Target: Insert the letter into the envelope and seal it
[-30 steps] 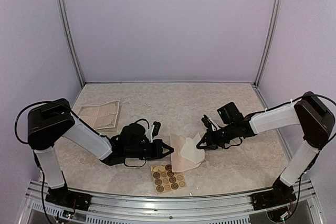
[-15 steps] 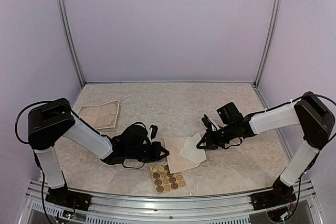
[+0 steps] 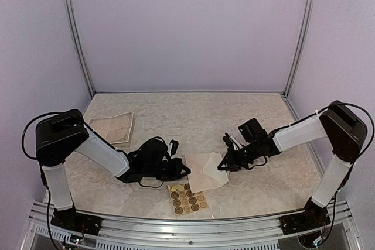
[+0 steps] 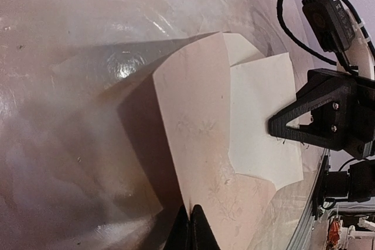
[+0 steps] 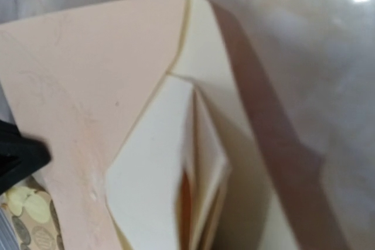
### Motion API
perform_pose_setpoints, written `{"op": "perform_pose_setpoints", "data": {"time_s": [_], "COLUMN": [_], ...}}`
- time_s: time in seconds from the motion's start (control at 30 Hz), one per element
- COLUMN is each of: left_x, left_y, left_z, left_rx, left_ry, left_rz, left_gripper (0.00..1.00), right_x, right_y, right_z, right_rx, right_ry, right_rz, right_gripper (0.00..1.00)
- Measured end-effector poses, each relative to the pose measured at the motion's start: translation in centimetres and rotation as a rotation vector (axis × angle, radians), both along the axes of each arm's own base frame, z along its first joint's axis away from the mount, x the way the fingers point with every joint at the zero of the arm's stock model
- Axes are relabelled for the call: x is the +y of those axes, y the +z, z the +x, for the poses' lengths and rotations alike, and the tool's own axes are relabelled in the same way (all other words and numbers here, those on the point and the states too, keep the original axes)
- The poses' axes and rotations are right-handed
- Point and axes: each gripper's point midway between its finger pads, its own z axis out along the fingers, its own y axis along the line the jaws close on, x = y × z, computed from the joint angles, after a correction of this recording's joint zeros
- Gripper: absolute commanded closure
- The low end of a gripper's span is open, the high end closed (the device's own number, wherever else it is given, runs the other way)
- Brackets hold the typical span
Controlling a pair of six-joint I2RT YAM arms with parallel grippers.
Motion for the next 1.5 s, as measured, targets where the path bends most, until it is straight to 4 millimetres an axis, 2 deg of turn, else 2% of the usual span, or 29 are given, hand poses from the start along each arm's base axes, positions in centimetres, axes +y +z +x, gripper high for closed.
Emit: {"op": "perform_pose_setpoints", "data": {"time_s": [0.37, 0.6, 0.73, 0.83, 1.0, 1.13, 1.33, 1.5], "left_x": [0.0, -0.1, 0.0, 0.1, 0.1, 0.2, 0.4, 0.1], "left_y": [-0.2, -0.3, -0.3, 0.0, 0.7, 1.1, 0.8, 0.9], "left_z": [0.0, 0.1, 0.2, 0.3, 0.4, 0.4, 0.0, -0.2], "left_rx": [0.006, 0.005, 0.001, -0.005, -0.019, -0.028, -0.030, -0.030], "left_ry": [0.000, 0.002, 0.009, 0.012, 0.009, 0.012, 0.015, 0.011], "left_rz": [0.008, 0.012, 0.021, 0.022, 0.018, 0.021, 0.057, 0.070], "left_gripper": [0.99, 0.99, 0.98, 0.89, 0.69, 0.60, 0.56, 0.59], "right_x": [1.9, 2.4, 1.9, 1.3, 0.3, -0.1, -0.3, -0.6], "right_y": [-0.2, -0.2, -0.2, 0.7, 2.7, 2.8, 1.9, 1.5], "right_z": [-0.1, 0.1, 0.3, 0.5, 0.9, 0.5, -1.0, -1.2], "right_rx": [0.000, -0.009, -0.028, -0.066, -0.136, -0.150, -0.146, -0.143], "right_ry": [0.025, 0.024, 0.019, 0.017, 0.014, 0.024, 0.054, 0.045], "right_rz": [0.014, 0.006, -0.041, -0.077, -0.119, -0.160, -0.233, -0.264], "right_gripper": [1.00, 1.00, 0.74, 0.63, 0.59, 0.52, 0.50, 0.51]}}
